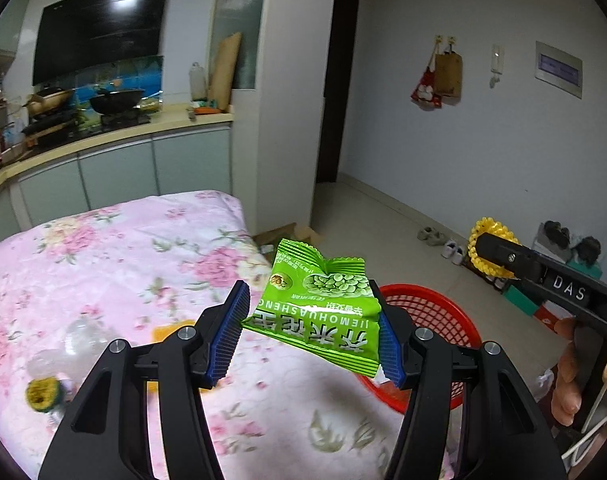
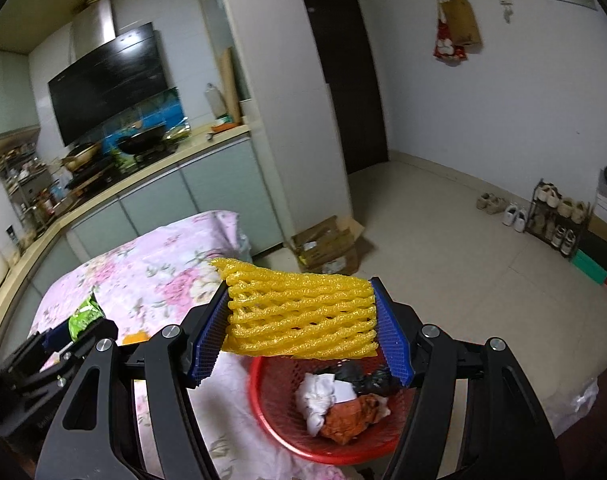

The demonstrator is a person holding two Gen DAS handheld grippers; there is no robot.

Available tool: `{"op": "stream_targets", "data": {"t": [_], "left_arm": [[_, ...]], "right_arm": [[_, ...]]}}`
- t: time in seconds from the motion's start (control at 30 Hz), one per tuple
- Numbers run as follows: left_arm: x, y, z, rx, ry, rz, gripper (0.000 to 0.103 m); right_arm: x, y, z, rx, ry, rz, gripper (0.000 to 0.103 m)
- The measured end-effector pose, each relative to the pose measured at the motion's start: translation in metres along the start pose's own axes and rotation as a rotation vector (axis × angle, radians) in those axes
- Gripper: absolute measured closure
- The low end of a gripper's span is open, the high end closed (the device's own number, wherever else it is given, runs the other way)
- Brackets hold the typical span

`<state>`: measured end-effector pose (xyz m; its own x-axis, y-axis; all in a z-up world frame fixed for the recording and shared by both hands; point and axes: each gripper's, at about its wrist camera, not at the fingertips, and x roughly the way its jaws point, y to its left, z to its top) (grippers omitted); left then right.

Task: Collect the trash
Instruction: 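Carry the green packet and yellow foam net over the red basket and open both grippers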

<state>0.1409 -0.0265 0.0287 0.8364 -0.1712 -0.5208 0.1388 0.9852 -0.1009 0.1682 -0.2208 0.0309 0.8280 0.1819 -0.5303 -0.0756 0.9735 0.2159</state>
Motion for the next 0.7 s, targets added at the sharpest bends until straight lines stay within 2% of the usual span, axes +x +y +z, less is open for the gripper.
{"op": "stream_targets", "data": {"t": [0.27, 0.5, 0.7], "left_arm": [[0.031, -0.029, 0.000, 0.004, 0.037, -0.077, 0.047], [0.068, -0.047, -0.010, 0.009, 0.121, -0.135, 0.047], [0.097, -0.068, -0.019, 0.027, 0.186, -0.154, 0.047]], "right_arm": [[0.017, -0.027, 0.001, 0.064, 0.024, -0.047, 0.039], [0.028, -0.047, -0.002, 0.114, 0.051, -0.076, 0.039], [0.043, -0.056, -0.006, 0.146, 0.098, -0.086, 0.039]]}}
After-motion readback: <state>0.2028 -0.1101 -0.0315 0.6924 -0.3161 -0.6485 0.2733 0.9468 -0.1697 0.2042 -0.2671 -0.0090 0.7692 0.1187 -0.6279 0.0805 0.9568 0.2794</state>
